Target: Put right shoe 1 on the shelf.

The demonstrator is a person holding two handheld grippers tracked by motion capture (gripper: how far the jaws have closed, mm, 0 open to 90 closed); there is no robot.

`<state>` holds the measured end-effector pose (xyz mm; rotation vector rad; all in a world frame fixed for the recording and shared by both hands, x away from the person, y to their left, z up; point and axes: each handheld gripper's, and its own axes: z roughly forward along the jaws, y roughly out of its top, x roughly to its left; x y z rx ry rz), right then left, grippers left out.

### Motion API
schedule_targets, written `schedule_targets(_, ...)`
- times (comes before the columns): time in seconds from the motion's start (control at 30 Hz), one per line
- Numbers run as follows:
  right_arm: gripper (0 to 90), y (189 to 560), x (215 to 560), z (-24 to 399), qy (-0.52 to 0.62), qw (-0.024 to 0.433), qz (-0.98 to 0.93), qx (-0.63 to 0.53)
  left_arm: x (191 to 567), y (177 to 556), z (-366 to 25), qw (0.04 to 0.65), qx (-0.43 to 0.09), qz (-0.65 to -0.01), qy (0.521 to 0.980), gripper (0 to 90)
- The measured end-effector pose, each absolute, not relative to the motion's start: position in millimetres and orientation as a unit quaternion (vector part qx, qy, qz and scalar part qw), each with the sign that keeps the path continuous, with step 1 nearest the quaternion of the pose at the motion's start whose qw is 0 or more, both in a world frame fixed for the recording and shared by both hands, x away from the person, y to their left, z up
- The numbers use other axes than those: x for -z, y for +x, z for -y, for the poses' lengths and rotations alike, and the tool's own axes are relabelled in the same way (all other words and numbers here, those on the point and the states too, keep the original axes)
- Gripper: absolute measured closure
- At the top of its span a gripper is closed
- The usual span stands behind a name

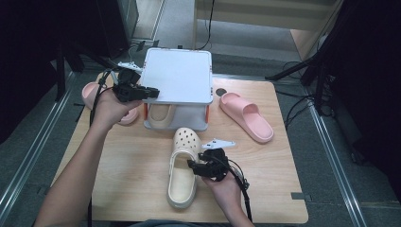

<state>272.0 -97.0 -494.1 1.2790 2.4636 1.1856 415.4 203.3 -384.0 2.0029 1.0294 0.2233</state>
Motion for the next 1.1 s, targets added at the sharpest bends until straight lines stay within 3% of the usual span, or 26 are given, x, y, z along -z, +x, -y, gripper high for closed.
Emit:
schedule_targets(0.33,71.6,273.6,488.1,101.0,0.432,0.094,-0.808,-0.388,384.6,414.5,-203.3,0.427,-0.092,-0.409,0.801,81.3)
schedule_targets(0.47,75.0,279.6,481.7,102.8,0.435,0.099,-0.808,-0.384,384.2,413.7,-202.0,0.424,-0.097,-0.408,0.802,80.6)
schedule_targets(0.73,77.0,290.4,470.6,104.0,0.441,0.098,-0.801,-0.392,384.1,413.1,-201.7,0.423,-0.099,-0.408,0.803,80.2)
schedule_targets(1.1,76.7,327.3,447.7,104.1,0.450,0.145,-0.781,-0.408,384.5,412.6,-201.4,0.425,-0.101,-0.408,0.802,79.7)
